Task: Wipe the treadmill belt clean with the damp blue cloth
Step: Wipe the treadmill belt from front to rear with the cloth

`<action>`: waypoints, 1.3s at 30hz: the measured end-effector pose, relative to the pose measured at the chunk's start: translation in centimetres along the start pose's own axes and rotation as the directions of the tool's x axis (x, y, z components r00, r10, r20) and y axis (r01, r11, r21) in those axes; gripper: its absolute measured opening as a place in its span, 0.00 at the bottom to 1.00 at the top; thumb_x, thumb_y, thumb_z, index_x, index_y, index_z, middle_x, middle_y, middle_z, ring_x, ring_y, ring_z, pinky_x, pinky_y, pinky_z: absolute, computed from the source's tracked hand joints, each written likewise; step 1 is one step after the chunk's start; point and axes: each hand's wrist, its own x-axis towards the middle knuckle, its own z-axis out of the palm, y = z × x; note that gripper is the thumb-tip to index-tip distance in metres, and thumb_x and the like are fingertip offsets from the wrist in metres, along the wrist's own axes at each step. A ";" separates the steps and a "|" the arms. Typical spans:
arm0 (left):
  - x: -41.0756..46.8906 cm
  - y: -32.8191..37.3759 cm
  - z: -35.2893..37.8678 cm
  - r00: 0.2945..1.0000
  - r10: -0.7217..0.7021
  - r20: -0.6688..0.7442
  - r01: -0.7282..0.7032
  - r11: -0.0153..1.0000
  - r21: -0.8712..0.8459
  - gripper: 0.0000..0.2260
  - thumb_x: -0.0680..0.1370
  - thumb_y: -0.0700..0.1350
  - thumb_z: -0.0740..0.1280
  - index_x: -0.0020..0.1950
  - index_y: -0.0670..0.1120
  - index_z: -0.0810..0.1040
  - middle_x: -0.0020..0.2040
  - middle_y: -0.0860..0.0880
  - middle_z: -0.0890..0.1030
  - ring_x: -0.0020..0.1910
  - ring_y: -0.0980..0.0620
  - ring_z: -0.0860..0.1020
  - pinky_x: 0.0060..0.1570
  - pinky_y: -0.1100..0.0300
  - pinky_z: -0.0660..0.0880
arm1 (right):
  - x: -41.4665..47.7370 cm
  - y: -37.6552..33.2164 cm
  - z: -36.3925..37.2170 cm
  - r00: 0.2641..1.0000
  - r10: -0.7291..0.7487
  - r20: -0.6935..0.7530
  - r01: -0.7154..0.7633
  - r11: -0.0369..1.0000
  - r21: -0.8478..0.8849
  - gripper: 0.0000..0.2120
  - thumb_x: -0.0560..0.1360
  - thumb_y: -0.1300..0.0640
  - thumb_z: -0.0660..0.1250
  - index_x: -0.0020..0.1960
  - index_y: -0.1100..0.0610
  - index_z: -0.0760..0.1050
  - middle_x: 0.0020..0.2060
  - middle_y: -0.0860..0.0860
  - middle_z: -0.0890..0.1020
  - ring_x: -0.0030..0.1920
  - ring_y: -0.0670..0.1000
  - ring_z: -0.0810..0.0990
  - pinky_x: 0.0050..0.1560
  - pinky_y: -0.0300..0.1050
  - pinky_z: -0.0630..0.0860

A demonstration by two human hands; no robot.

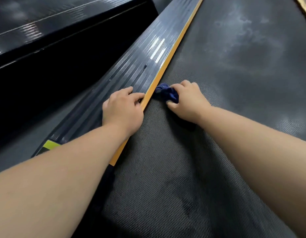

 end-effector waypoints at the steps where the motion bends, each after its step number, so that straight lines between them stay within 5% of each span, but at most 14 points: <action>1: 0.0 0.1 0.0 1.000 -0.002 0.002 0.002 1.000 0.000 0.17 0.80 0.46 0.57 0.67 0.58 0.74 0.73 0.54 0.66 0.72 0.50 0.61 0.69 0.48 0.57 | -0.6 -0.3 -0.4 1.000 0.002 0.012 -0.002 0.999 0.037 0.20 0.74 0.47 0.64 0.63 0.53 0.72 0.55 0.53 0.71 0.58 0.57 0.69 0.58 0.48 0.68; 4: 0.0 0.4 0.0 1.000 -0.016 0.004 0.016 1.000 -0.009 0.17 0.80 0.45 0.57 0.66 0.58 0.74 0.73 0.54 0.66 0.72 0.51 0.60 0.70 0.49 0.55 | -3.3 -2.0 -0.7 0.990 -0.132 0.049 0.128 0.988 0.088 0.14 0.71 0.50 0.67 0.54 0.55 0.77 0.49 0.52 0.75 0.51 0.55 0.74 0.50 0.45 0.71; 7: -0.2 0.5 -0.1 1.000 -0.027 0.001 0.027 1.000 -0.012 0.17 0.79 0.45 0.58 0.66 0.58 0.74 0.73 0.54 0.66 0.72 0.51 0.61 0.70 0.49 0.55 | -5.6 -2.8 0.2 0.938 -0.337 0.077 0.330 0.939 0.095 0.17 0.71 0.52 0.68 0.58 0.53 0.77 0.54 0.52 0.75 0.55 0.55 0.71 0.57 0.49 0.70; 12: -0.2 0.5 0.0 1.000 -0.020 -0.004 0.020 1.000 0.014 0.17 0.80 0.46 0.58 0.66 0.58 0.74 0.73 0.54 0.66 0.72 0.52 0.61 0.70 0.48 0.56 | -2.3 -1.3 -0.4 0.972 -0.233 0.006 0.234 0.972 -0.025 0.19 0.76 0.39 0.58 0.64 0.44 0.74 0.65 0.47 0.69 0.63 0.56 0.64 0.63 0.52 0.64; 16: -0.1 0.5 0.2 1.000 -0.019 -0.010 0.019 1.000 -0.007 0.17 0.79 0.45 0.58 0.65 0.58 0.74 0.73 0.55 0.66 0.72 0.52 0.61 0.70 0.48 0.56 | -3.1 -1.2 0.2 0.979 -0.170 0.108 0.154 0.978 0.143 0.18 0.79 0.47 0.55 0.68 0.40 0.70 0.73 0.50 0.62 0.68 0.60 0.60 0.71 0.54 0.57; 21: -0.1 0.2 0.3 1.000 -0.018 -0.025 0.017 1.000 -0.023 0.17 0.78 0.44 0.59 0.65 0.58 0.75 0.73 0.55 0.66 0.72 0.53 0.61 0.69 0.51 0.56 | -4.4 -0.6 0.8 0.921 -0.387 0.047 0.373 0.910 0.182 0.21 0.76 0.55 0.64 0.68 0.44 0.72 0.68 0.49 0.70 0.64 0.58 0.66 0.69 0.53 0.62; 26: 0.0 0.3 0.1 1.000 -0.008 -0.013 0.008 1.000 -0.021 0.17 0.79 0.45 0.58 0.65 0.58 0.74 0.73 0.54 0.66 0.72 0.53 0.61 0.69 0.49 0.56 | 2.4 -1.2 1.8 0.994 -0.020 -0.105 0.042 0.977 0.207 0.20 0.75 0.57 0.59 0.65 0.47 0.74 0.63 0.49 0.74 0.63 0.57 0.67 0.64 0.51 0.65; 30: 0.0 0.2 0.2 1.000 -0.004 -0.011 0.004 1.000 -0.018 0.17 0.79 0.46 0.58 0.66 0.58 0.74 0.73 0.54 0.66 0.72 0.52 0.60 0.69 0.50 0.56 | -2.3 -2.0 2.7 0.972 -0.157 -0.176 0.199 0.946 0.255 0.19 0.71 0.50 0.57 0.57 0.49 0.80 0.55 0.49 0.80 0.57 0.55 0.74 0.59 0.44 0.64; 35: -0.1 0.3 0.0 1.000 0.004 -0.001 -0.004 1.000 -0.011 0.17 0.79 0.45 0.58 0.66 0.57 0.74 0.73 0.54 0.66 0.72 0.52 0.60 0.69 0.50 0.56 | -4.6 -1.4 2.3 0.931 -0.335 -0.142 0.355 0.923 0.151 0.13 0.73 0.53 0.64 0.55 0.49 0.80 0.53 0.50 0.79 0.51 0.58 0.74 0.56 0.53 0.72; 39: 0.0 0.3 0.2 1.000 -0.004 0.001 0.004 1.000 -0.011 0.16 0.79 0.45 0.58 0.65 0.58 0.74 0.72 0.55 0.66 0.72 0.52 0.61 0.70 0.48 0.56 | 1.3 0.0 2.0 0.977 0.006 -0.211 0.022 0.991 0.130 0.13 0.78 0.52 0.60 0.61 0.48 0.77 0.59 0.51 0.75 0.58 0.59 0.69 0.60 0.51 0.69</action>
